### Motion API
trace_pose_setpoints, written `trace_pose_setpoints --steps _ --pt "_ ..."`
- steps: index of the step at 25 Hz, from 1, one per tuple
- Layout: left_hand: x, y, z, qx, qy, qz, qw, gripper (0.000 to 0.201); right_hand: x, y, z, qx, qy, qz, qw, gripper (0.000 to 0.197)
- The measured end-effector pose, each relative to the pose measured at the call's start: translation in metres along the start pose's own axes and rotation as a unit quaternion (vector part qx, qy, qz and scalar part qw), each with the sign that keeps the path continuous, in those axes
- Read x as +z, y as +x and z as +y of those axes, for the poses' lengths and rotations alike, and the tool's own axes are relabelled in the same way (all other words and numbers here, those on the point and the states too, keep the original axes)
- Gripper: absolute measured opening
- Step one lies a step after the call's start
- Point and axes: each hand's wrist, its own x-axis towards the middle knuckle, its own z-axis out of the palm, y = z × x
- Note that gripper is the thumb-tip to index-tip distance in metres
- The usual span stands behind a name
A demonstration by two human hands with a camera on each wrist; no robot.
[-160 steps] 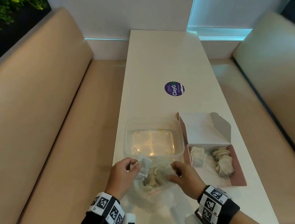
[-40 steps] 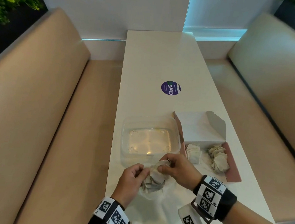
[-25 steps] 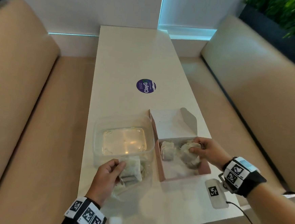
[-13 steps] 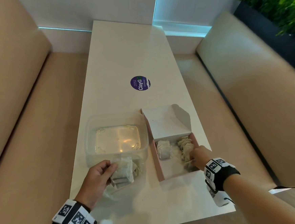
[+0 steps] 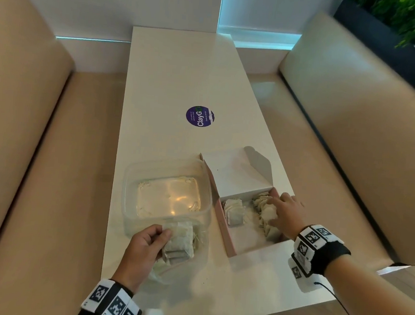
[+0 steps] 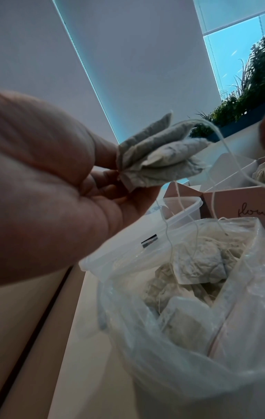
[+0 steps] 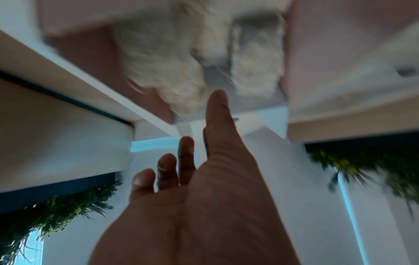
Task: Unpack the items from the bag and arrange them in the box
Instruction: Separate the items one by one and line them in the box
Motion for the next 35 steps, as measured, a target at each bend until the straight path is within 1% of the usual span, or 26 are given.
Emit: trace_pose_setpoints --steps 1,3,4,5,7,8,9,11,12,13,14,15,16,18,19,20,22,24,25,26,27,29,30,31,33,35 --pt "0.002 0.001 0.001 -0.001 0.001 -0.002 1.0 0.018 -0.004 -0.003 -0.007 -0.023 0.063 0.03 0.997 0.042" --pt "0.008 0.003 0.003 -0.003 0.007 -0.004 1.0 0.017 -0.019 -0.016 -0.03 -0.071 0.195 0.086 0.975 0.032" --pt "0.01 0.004 0.004 -0.002 0.01 -0.006 1.0 0.017 -0.028 -0.024 -0.044 -0.093 0.245 0.086 0.961 0.031" --pt "0.013 0.006 0.005 -0.001 0.017 -0.009 1.0 0.017 -0.035 -0.031 -0.06 -0.118 0.284 0.061 0.95 0.034" --pt "0.021 0.007 0.01 0.009 0.048 -0.021 0.999 0.017 -0.043 -0.041 -0.091 -0.153 0.343 -0.041 0.926 0.05" --pt "0.025 0.007 0.013 0.017 0.065 -0.028 0.997 0.016 -0.042 -0.043 -0.104 -0.149 0.372 -0.107 0.91 0.056" --pt "0.029 0.007 0.017 0.026 0.081 -0.032 0.996 0.017 -0.039 -0.044 -0.114 -0.132 0.411 -0.174 0.885 0.056" --pt "0.033 0.009 0.019 0.04 0.107 -0.026 0.993 0.017 -0.033 -0.046 -0.129 -0.097 0.525 -0.273 0.801 0.044" --pt "0.034 0.009 0.02 0.047 0.121 -0.019 0.991 0.017 -0.03 -0.047 -0.133 -0.091 0.567 -0.293 0.764 0.036" --pt "0.034 0.009 0.021 0.054 0.134 -0.01 0.989 0.015 -0.027 -0.047 -0.136 -0.09 0.59 -0.296 0.746 0.029" --pt "0.034 0.009 0.021 0.058 0.139 -0.003 0.989 0.011 -0.024 -0.048 -0.137 -0.091 0.603 -0.29 0.738 0.025" --pt "0.034 0.008 0.021 0.051 0.128 0.003 0.99 0.005 -0.023 -0.047 -0.139 -0.094 0.606 -0.278 0.739 0.023" --pt "0.033 0.008 0.02 0.038 0.113 0.006 0.993 0.017 -0.021 -0.047 -0.14 -0.097 0.606 -0.264 0.744 0.025" --pt "0.029 0.008 0.017 0.013 0.091 -0.004 0.996 0.047 -0.021 -0.044 -0.141 -0.101 0.606 -0.232 0.754 0.027" --pt "0.029 0.008 0.018 0.001 0.09 -0.018 0.996 0.057 -0.021 -0.043 -0.141 -0.103 0.612 -0.217 0.753 0.029" --pt "0.029 0.008 0.017 -0.01 0.084 -0.035 0.996 0.061 -0.022 -0.043 -0.142 -0.103 0.619 -0.204 0.751 0.031" --pt "0.028 0.008 0.017 -0.026 0.055 -0.058 0.996 0.055 -0.023 -0.044 -0.144 -0.102 0.637 -0.19 0.74 0.033" --pt "0.025 0.01 0.016 -0.023 0.03 -0.071 0.997 0.047 -0.023 -0.044 -0.144 -0.096 0.665 -0.193 0.715 0.034" --pt "0.024 0.011 0.014 -0.014 0.033 -0.073 0.997 0.046 -0.024 -0.044 -0.143 -0.096 0.671 -0.197 0.709 0.034" --pt "0.023 0.012 0.014 -0.004 0.044 -0.072 0.996 0.045 -0.025 -0.044 -0.142 -0.1 0.662 -0.2 0.715 0.033" --pt "0.024 0.012 0.013 0.004 0.053 -0.071 0.996 0.044 -0.027 -0.043 -0.14 -0.107 0.638 -0.201 0.736 0.031" --pt "0.028 0.013 0.012 0.009 0.062 -0.067 0.996 0.04 -0.031 -0.041 -0.137 -0.132 0.558 -0.19 0.797 0.031" --pt "0.029 0.013 0.012 0.009 0.068 -0.064 0.996 0.036 -0.034 -0.04 -0.136 -0.139 0.525 -0.178 0.82 0.035" --pt "0.031 0.013 0.012 0.009 0.077 -0.063 0.995 0.032 -0.037 -0.038 -0.135 -0.142 0.505 -0.163 0.835 0.041" --pt "0.031 0.014 0.01 0.008 0.098 -0.068 0.993 0.03 -0.04 -0.035 -0.134 -0.146 0.483 -0.137 0.853 0.047" --pt "0.031 0.014 0.01 0.007 0.111 -0.073 0.991 0.03 -0.041 -0.034 -0.135 -0.151 0.463 -0.125 0.865 0.042"
